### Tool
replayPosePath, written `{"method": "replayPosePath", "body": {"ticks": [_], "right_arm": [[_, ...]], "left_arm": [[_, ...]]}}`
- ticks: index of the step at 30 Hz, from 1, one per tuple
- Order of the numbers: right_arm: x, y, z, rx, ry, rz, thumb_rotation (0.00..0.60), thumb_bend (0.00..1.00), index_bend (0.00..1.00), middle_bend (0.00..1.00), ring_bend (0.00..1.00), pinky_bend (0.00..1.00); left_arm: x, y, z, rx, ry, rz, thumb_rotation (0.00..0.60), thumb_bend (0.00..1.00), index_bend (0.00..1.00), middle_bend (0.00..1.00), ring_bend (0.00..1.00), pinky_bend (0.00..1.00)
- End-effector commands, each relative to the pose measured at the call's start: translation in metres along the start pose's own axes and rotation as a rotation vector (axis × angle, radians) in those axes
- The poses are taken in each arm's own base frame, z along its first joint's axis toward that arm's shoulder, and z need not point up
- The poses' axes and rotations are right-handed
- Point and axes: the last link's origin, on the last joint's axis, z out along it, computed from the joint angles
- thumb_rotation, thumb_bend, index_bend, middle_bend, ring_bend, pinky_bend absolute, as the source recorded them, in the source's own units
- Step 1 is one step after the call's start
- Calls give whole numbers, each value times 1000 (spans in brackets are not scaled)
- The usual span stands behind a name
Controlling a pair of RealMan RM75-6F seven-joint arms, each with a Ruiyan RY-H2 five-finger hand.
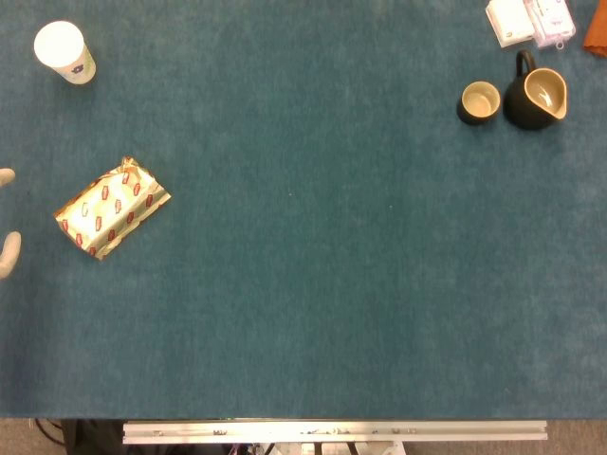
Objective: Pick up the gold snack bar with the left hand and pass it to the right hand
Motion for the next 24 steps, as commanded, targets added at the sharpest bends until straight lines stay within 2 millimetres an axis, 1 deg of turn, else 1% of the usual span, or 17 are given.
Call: {"method": "replayPosePath", "body": {"ticks": [1,8,12,16,20,24], "right_arm": [[1,0,-1,0,3,1,600,283,210,372,285,350],[3,0,-3,6,11,4,600,283,210,372,285,350],[7,1,1,9,37,4,600,283,210,372,285,350],[13,1,8,12,62,-1,600,283,210,372,285,350],[20,-2,17,30,88,-6,600,283,210,372,285,350],[21,-4,22,43,89,-2,600,283,210,372,285,350]], "left_arm": [[0,0,0,-1,-2,0,600,357,212,174,157,173],[-1,4,1,-22,-11,-9,600,357,212,174,158,173],[-3,5,4,-38,-48,-33,600,357,212,175,158,176],[-6,6,13,-42,-102,-46,600,357,214,180,158,176],[-11,14,24,-65,-138,-55,600,358,214,184,160,176],[-19,21,35,-87,-173,-40,600,357,210,184,160,176]]}}
